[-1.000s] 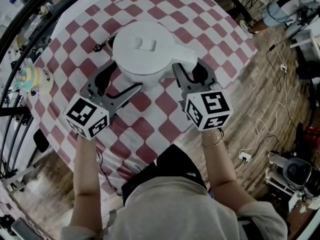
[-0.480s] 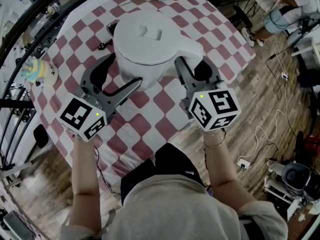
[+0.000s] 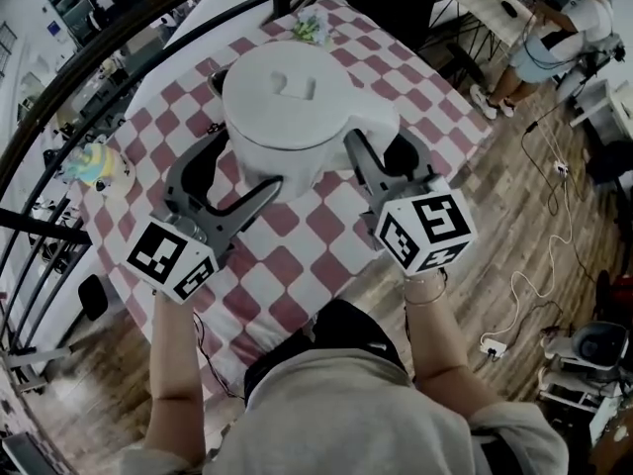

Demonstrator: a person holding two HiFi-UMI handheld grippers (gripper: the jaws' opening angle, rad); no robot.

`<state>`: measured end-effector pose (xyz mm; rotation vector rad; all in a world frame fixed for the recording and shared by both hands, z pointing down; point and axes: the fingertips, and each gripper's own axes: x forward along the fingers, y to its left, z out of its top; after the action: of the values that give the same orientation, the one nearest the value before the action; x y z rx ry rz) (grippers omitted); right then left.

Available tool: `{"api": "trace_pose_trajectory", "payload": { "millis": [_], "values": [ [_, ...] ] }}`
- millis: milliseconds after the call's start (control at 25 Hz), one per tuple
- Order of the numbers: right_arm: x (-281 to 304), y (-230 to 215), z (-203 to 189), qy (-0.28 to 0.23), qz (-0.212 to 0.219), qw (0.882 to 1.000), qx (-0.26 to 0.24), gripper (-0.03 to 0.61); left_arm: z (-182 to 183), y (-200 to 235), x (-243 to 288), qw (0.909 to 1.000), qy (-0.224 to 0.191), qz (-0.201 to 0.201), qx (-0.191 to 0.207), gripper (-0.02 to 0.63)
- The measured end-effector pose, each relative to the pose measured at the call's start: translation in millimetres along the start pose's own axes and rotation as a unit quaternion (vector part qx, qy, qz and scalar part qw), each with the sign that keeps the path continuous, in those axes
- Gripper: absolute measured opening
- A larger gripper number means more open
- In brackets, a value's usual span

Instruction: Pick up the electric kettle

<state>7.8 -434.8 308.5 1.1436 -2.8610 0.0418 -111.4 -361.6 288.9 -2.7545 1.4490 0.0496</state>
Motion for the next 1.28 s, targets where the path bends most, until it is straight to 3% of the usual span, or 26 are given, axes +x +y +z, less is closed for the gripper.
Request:
{"api": "trace_pose_trajectory", "payload": {
  "millis": [440,1280],
  "values": [
    [-24.9,21.4,48.6,-0.039,-0.002,0.998,-0.043,0.146,38.3,-20.5,-24.4,0.9996,-0.021,0.009,0.013,0.397],
    [-61.7,58.3,24.3,-0.009,0.009,0.999,-0.043,0.144,16.9,-50.9,-64.1,0.9997,0.004,0.007,-0.021,0.397]
  ]
}}
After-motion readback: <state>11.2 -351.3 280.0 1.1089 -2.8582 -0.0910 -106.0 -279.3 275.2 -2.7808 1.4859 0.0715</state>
